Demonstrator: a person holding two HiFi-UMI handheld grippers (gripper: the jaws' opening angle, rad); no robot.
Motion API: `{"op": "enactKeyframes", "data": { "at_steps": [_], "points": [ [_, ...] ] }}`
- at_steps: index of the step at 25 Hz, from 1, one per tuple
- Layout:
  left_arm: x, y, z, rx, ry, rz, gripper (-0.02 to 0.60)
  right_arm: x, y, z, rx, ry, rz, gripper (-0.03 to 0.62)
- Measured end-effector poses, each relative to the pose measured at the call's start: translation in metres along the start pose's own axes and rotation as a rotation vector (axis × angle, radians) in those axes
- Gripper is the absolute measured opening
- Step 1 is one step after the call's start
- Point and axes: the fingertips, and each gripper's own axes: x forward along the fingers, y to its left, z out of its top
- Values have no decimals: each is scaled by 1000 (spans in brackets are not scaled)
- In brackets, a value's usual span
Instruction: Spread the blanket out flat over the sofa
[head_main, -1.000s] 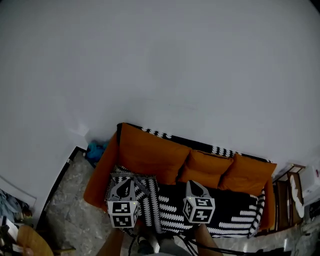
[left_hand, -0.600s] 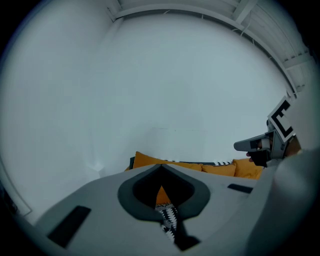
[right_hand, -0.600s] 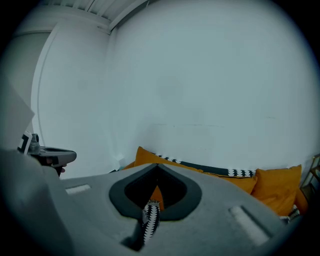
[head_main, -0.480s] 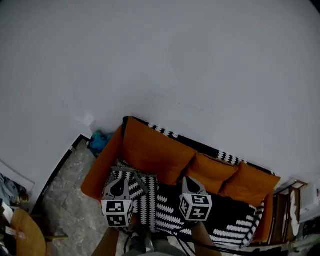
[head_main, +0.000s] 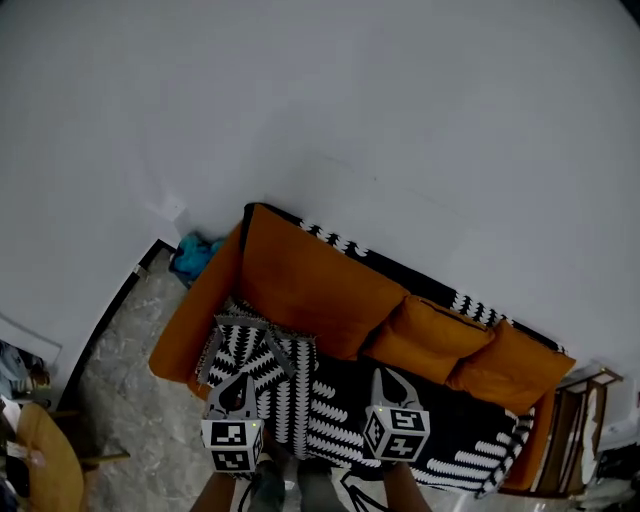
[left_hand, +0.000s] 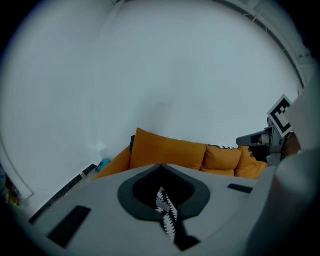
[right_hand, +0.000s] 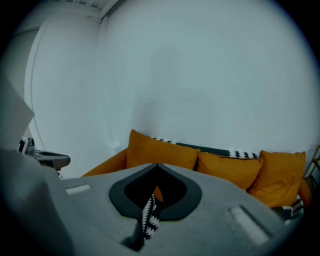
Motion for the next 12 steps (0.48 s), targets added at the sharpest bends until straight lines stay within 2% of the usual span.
{"op": "enactKeyframes", "data": {
  "at_steps": [6, 12],
  "points": [
    [43, -6, -63, -19, 58, -18, 5, 36, -23, -62, 46, 42, -46, 5],
    [90, 0, -112, -36, 89, -4, 5, 74, -36, -115, 31, 86, -57, 5]
  ]
}}
